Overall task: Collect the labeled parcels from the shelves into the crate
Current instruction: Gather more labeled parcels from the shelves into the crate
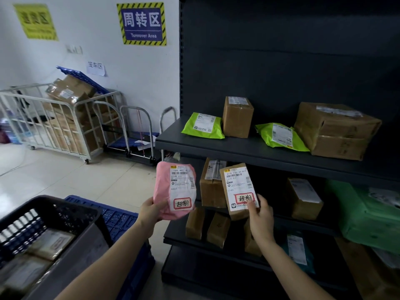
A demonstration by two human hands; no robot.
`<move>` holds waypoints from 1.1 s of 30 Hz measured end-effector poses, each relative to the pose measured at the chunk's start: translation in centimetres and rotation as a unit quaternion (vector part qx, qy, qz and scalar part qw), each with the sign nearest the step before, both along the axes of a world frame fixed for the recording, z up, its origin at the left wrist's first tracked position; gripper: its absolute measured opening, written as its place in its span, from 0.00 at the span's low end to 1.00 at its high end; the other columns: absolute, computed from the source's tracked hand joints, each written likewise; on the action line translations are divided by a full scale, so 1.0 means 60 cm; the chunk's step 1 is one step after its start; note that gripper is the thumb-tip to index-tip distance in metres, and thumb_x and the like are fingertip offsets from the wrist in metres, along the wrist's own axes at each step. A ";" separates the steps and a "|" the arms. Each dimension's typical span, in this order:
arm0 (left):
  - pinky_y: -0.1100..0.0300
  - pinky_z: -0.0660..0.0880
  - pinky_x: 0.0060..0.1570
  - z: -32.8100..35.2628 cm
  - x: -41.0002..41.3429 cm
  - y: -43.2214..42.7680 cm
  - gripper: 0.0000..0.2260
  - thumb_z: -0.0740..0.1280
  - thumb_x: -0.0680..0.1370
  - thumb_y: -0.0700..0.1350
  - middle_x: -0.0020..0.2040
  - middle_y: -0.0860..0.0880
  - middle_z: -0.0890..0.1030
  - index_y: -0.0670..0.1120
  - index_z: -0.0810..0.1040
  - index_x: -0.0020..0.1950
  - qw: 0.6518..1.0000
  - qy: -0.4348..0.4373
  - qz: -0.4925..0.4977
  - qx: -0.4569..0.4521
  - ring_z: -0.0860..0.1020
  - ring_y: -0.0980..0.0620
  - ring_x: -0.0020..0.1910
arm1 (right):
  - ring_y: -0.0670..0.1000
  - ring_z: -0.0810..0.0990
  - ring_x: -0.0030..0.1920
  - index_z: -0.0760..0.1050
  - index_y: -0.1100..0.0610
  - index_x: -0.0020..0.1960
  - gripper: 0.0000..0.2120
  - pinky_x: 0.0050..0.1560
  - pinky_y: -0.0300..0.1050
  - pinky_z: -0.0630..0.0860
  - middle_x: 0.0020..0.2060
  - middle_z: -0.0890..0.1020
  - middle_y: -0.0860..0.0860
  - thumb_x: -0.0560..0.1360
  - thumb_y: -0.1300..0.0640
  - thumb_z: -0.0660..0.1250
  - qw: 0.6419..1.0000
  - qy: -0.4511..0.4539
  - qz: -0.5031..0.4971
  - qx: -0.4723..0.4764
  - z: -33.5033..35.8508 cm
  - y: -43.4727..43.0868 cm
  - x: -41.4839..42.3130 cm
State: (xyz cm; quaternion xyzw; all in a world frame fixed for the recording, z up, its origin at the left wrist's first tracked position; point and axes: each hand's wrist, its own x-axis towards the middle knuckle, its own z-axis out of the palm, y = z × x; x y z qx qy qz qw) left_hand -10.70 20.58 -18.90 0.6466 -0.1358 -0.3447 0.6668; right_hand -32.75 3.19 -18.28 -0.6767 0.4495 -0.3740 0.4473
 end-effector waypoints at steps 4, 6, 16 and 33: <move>0.52 0.82 0.41 0.021 -0.025 0.031 0.09 0.68 0.74 0.36 0.52 0.39 0.82 0.40 0.76 0.53 1.000 0.006 0.007 -0.030 0.81 0.37 0.50 | 0.53 0.74 0.58 0.66 0.55 0.69 0.20 0.55 0.45 0.73 0.63 0.70 0.56 0.78 0.51 0.59 0.999 -0.010 0.044 -0.013 0.013 0.035 0.015; 0.52 0.82 0.40 0.029 -0.033 0.049 0.09 0.68 0.74 0.36 0.52 0.38 0.82 0.39 0.76 0.54 0.999 0.005 0.016 -0.037 0.82 0.37 0.49 | 0.51 0.73 0.57 0.66 0.55 0.69 0.20 0.55 0.45 0.72 0.62 0.70 0.56 0.79 0.51 0.59 0.997 -0.018 0.070 -0.014 0.019 0.054 0.026; 0.52 0.82 0.39 0.048 -0.020 0.180 0.13 0.66 0.75 0.37 0.50 0.38 0.84 0.36 0.75 0.59 0.994 -0.012 0.077 -0.075 0.83 0.38 0.47 | 0.50 0.76 0.56 0.67 0.54 0.66 0.18 0.50 0.40 0.76 0.60 0.74 0.55 0.78 0.51 0.60 0.980 -0.052 0.192 0.009 0.022 0.147 0.123; 0.49 0.82 0.37 0.055 0.123 0.387 0.14 0.62 0.75 0.29 0.54 0.39 0.80 0.38 0.70 0.60 0.972 0.046 0.201 -0.113 0.84 0.42 0.43 | 0.49 0.76 0.56 0.67 0.38 0.58 0.10 0.56 0.48 0.76 0.56 0.75 0.50 0.78 0.50 0.60 0.917 -0.068 0.391 0.046 0.042 0.314 0.363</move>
